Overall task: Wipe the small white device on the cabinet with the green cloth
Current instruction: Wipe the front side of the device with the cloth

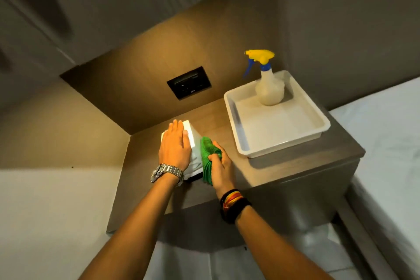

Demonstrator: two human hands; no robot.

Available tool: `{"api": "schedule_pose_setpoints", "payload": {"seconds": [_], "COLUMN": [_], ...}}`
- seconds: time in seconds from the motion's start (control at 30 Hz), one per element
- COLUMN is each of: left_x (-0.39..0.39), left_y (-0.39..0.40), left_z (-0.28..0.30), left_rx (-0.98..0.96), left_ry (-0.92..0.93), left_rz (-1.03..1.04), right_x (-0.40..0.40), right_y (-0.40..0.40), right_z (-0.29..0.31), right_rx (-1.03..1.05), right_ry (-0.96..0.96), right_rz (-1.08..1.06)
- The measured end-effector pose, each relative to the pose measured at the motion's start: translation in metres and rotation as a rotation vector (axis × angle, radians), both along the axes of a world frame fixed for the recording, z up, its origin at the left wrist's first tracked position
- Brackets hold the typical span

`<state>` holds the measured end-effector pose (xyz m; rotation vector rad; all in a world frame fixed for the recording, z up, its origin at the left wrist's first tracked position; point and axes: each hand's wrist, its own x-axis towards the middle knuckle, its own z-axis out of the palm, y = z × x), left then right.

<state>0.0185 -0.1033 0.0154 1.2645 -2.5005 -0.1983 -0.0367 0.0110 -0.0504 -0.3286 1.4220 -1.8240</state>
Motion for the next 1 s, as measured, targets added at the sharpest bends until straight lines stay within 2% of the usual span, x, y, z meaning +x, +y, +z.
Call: {"api": "schedule_pose_setpoints", "payload": {"seconds": [0.27, 0.5, 0.7, 0.87, 1.0], "left_x": [-0.001, -0.003, -0.001, -0.001, -0.002], "left_y": [0.002, 0.002, 0.003, 0.005, 0.004], "left_z": [-0.004, -0.009, -0.01, -0.009, -0.008], "left_rx": [-0.033, -0.044, -0.052, -0.042, -0.03], "left_ry": [0.019, 0.042, 0.063, 0.068, 0.077], "left_rz": [0.034, 0.058, 0.039, 0.05, 0.067], "right_x": [0.009, -0.036, -0.006, 0.003, -0.037], "right_y": [-0.006, -0.045, -0.008, -0.004, -0.051], "right_z": [-0.013, 0.004, -0.013, -0.027, -0.008], "right_rx": [0.017, -0.034, -0.207, -0.117, -0.008], "right_ry": [0.234, 0.064, 0.134, 0.17, 0.021], "right_rz": [0.087, 0.098, 0.125, 0.003, 0.043]}}
